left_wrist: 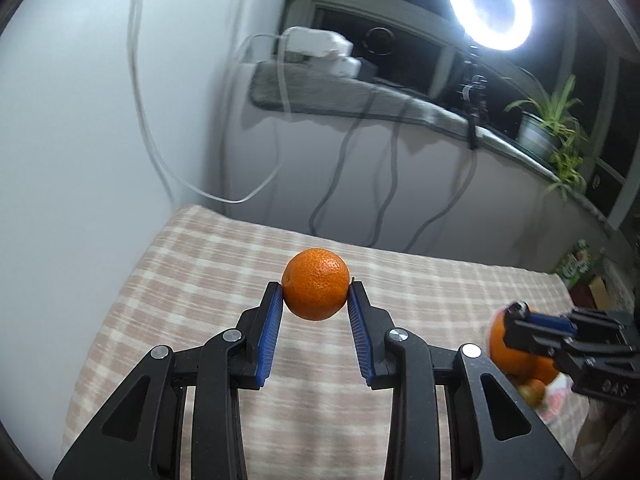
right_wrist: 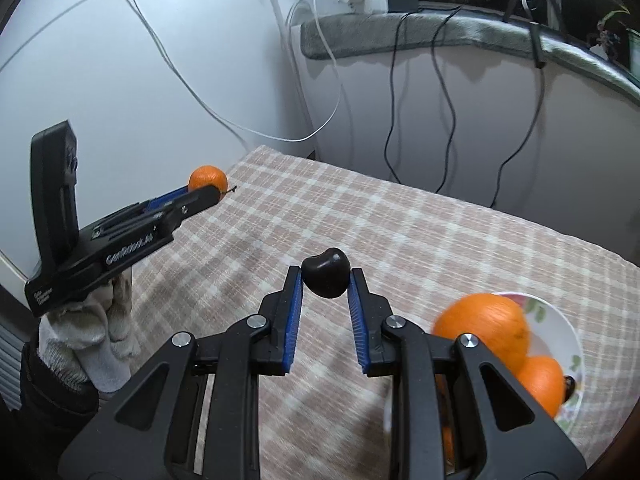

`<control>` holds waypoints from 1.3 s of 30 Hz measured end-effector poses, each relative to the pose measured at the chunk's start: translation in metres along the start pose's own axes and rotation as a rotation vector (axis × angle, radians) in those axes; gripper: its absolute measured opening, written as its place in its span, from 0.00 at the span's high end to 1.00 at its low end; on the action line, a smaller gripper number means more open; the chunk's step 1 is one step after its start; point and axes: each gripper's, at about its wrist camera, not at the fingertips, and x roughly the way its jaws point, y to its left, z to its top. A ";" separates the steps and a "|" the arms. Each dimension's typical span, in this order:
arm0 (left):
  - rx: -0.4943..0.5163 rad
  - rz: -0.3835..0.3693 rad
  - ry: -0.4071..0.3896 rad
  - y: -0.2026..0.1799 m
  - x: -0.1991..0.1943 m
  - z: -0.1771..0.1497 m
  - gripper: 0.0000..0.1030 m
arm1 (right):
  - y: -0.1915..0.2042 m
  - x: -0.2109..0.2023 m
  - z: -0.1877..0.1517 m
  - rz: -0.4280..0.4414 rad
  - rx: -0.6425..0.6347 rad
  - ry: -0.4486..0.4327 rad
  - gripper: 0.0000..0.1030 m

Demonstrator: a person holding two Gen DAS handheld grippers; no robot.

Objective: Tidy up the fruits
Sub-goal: 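Carry the tangerine and the plum over the plate with both grippers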

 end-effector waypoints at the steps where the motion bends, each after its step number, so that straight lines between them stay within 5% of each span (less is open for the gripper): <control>1: 0.009 -0.008 -0.002 -0.007 -0.002 -0.001 0.69 | -0.005 -0.006 -0.002 -0.004 0.002 -0.007 0.77; 21: 0.118 -0.198 0.066 -0.113 -0.012 -0.044 0.69 | -0.097 -0.073 -0.035 -0.101 0.114 -0.072 0.77; 39: 0.224 -0.341 0.141 -0.193 -0.012 -0.079 0.69 | -0.152 -0.079 -0.078 -0.134 0.205 -0.019 0.77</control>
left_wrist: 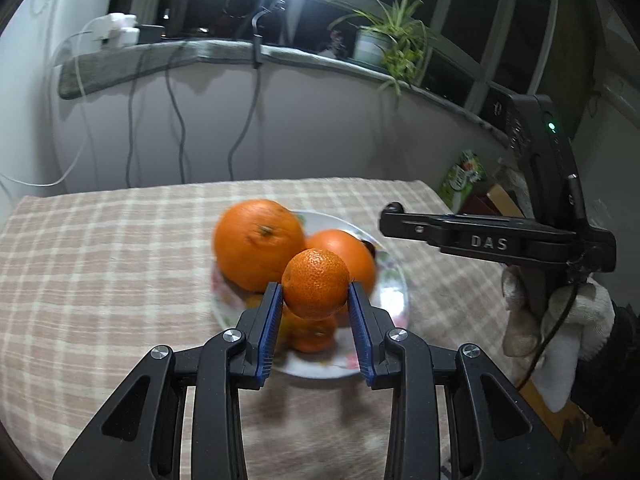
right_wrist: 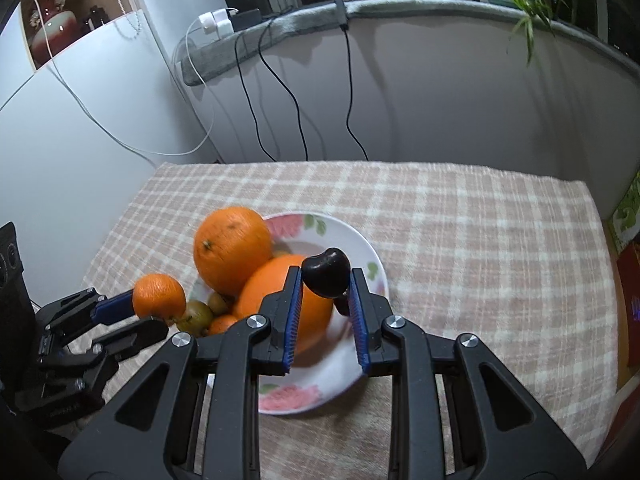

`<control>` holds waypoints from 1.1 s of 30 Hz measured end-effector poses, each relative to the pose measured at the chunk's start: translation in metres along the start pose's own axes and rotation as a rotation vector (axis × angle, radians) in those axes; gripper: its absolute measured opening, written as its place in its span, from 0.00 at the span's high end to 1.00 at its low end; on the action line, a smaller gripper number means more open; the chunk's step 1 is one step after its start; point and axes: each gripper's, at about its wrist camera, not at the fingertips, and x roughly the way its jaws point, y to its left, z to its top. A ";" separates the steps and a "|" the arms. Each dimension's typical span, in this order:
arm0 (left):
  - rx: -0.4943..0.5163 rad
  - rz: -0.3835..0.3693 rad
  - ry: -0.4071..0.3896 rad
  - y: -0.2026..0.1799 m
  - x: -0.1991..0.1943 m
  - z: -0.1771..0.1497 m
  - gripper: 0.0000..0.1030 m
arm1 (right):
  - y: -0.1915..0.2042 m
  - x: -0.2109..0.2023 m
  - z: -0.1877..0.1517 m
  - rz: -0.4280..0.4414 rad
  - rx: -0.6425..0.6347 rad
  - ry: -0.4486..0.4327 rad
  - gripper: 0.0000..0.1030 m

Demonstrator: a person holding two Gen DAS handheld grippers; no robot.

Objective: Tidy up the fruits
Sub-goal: 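Carry the tangerine and the plum over the plate with both grippers, then lower both fruits onto the plate and open both grippers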

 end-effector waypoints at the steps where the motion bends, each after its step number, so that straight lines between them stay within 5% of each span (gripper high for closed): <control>1: 0.000 -0.007 0.005 -0.002 0.002 -0.001 0.69 | -0.002 0.000 -0.001 -0.001 0.001 0.002 0.77; 33: 0.014 -0.024 0.030 -0.022 0.011 -0.007 0.68 | -0.004 0.004 -0.016 0.011 -0.014 0.036 0.72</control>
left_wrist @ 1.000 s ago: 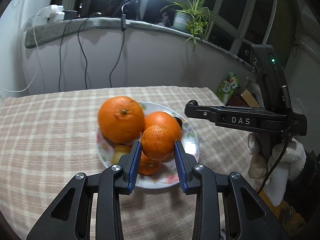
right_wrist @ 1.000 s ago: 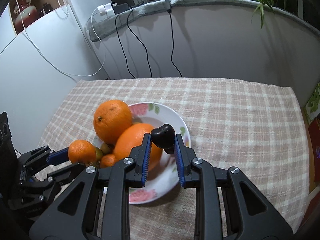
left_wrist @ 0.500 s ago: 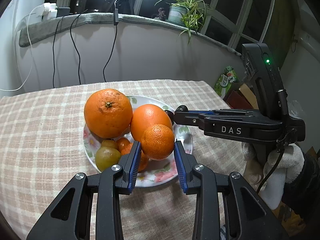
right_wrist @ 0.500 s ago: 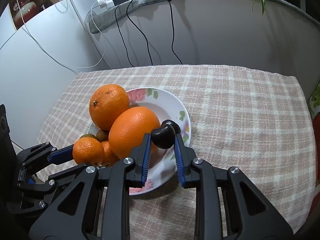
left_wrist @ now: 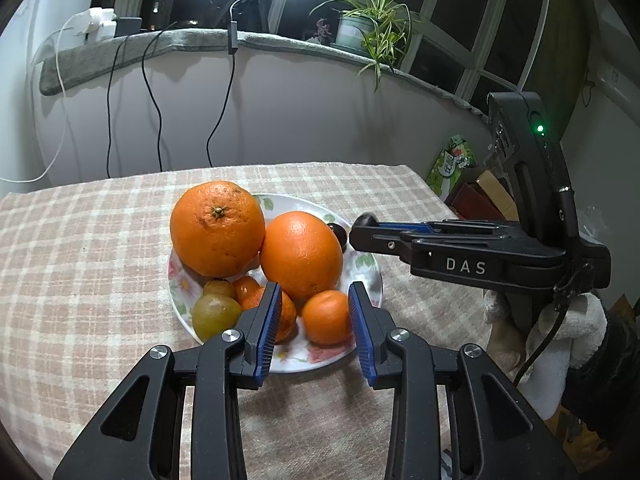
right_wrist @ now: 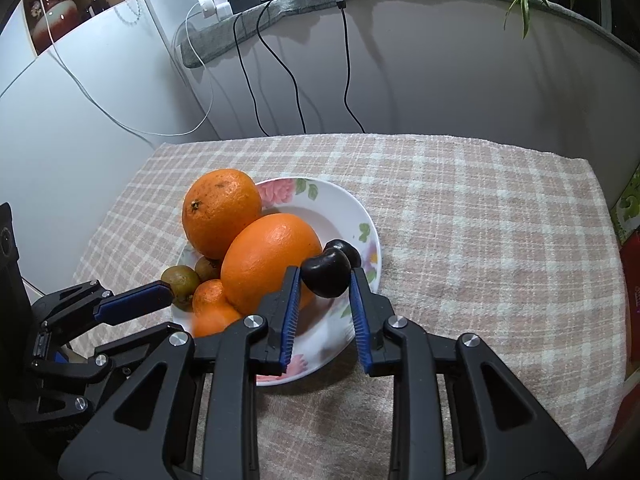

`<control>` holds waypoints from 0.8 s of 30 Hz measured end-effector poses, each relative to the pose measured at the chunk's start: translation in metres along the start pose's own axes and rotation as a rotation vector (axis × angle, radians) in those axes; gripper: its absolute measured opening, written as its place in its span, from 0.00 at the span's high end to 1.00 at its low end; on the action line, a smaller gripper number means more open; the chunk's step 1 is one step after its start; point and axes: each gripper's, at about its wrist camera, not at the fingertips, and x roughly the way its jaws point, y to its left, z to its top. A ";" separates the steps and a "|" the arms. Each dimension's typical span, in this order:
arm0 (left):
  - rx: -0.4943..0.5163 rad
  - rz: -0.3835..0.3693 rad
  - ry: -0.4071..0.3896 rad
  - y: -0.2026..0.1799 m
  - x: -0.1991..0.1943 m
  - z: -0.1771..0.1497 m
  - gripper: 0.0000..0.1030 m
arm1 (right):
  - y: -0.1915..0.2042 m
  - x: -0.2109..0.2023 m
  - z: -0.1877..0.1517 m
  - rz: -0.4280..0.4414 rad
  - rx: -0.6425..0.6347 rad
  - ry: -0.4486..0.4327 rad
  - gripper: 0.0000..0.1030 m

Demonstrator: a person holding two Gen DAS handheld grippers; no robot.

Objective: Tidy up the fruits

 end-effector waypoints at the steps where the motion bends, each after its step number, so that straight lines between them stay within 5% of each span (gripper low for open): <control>1: 0.002 0.001 -0.001 0.000 -0.001 0.000 0.66 | 0.000 -0.001 0.000 -0.001 -0.001 -0.004 0.66; 8: 0.002 0.008 -0.003 -0.003 -0.004 -0.002 0.63 | 0.004 -0.007 -0.002 -0.005 -0.017 -0.026 0.57; 16: -0.009 0.030 -0.026 -0.002 -0.017 -0.005 0.41 | 0.012 -0.025 -0.007 -0.039 -0.043 -0.078 0.36; 24: -0.035 0.131 -0.056 0.006 -0.034 -0.002 0.25 | 0.021 -0.050 -0.017 -0.098 -0.044 -0.158 0.18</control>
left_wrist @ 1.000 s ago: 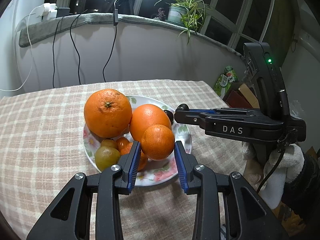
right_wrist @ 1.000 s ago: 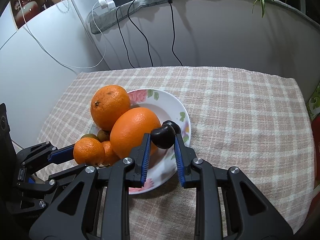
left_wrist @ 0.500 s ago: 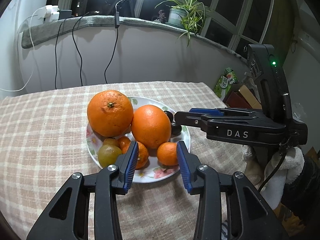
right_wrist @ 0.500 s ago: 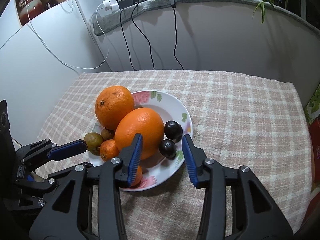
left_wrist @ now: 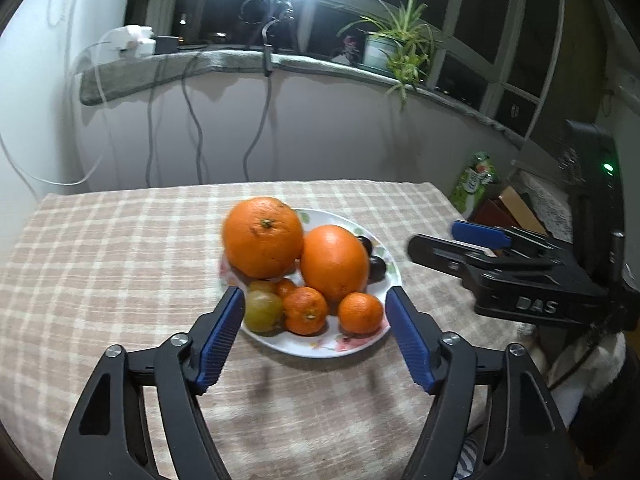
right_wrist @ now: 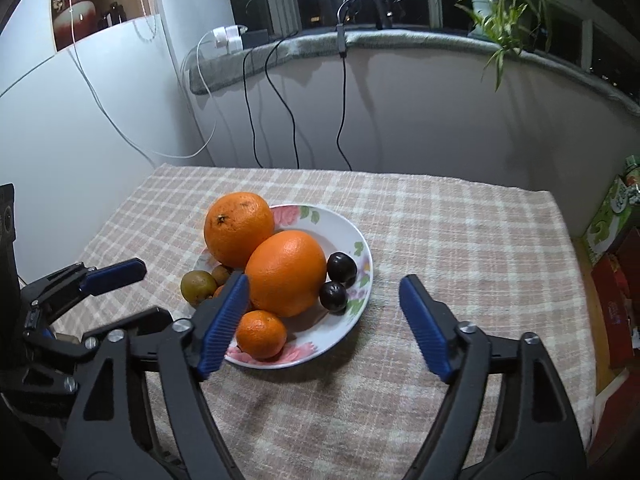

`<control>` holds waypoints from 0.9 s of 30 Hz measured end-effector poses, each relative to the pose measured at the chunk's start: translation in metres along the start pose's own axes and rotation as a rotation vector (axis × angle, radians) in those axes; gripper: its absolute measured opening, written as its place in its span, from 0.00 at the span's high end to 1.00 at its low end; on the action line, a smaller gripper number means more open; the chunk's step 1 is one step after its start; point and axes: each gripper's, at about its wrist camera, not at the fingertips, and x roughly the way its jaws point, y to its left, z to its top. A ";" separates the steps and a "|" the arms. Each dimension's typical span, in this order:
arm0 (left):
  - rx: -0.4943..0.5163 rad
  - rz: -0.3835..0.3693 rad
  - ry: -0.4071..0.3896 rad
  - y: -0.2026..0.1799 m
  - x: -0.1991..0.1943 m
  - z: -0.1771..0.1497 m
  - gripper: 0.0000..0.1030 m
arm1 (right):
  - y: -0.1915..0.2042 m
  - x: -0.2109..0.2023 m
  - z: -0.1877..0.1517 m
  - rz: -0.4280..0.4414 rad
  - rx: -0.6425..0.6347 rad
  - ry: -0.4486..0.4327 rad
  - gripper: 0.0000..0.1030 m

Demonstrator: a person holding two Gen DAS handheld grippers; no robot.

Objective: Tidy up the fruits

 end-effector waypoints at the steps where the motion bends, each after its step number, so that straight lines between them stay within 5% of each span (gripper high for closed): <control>1: -0.004 0.013 -0.001 0.001 -0.001 0.000 0.23 | 0.000 -0.003 -0.001 -0.007 0.002 -0.007 0.16; 8: -0.029 0.111 -0.019 0.013 -0.013 0.000 0.23 | 0.006 -0.021 -0.008 -0.099 -0.018 -0.076 0.01; 27: -0.045 0.128 -0.043 0.021 -0.027 0.002 0.23 | 0.012 -0.024 -0.013 -0.119 -0.013 -0.079 0.00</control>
